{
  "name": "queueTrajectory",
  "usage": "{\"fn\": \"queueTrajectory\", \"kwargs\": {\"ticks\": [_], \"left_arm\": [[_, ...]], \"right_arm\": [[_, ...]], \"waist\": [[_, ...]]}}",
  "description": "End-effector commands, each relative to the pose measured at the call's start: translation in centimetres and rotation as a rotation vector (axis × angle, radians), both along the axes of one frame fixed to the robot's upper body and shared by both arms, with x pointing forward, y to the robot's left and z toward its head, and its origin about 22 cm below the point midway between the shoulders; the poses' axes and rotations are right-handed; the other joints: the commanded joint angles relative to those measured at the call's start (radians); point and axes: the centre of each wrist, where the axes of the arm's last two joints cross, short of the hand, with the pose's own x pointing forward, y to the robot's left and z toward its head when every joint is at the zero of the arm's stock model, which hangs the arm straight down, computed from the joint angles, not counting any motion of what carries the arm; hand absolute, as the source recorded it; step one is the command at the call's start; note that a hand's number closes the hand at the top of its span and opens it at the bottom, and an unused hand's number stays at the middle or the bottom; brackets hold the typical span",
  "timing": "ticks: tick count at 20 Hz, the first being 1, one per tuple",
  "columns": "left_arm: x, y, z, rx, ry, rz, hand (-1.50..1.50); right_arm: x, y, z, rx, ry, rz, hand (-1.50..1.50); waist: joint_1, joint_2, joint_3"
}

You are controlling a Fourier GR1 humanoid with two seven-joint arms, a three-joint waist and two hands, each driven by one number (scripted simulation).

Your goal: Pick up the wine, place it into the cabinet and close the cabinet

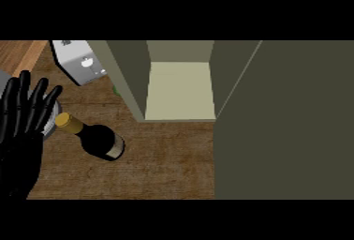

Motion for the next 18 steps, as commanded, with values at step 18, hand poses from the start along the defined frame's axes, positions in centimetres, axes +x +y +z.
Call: {"fn": "queueTrajectory", "kwargs": {"ticks": [18], "left_arm": [[4.8, -16.8, 1.3, -0.353, 0.074, 0.456, -1.50]], "right_arm": [[-7.0, 0.9, 3.5, -0.012, 0.179, 0.259, -1.50]], "waist": [[-0.007, -0.013, 0.031]]}}
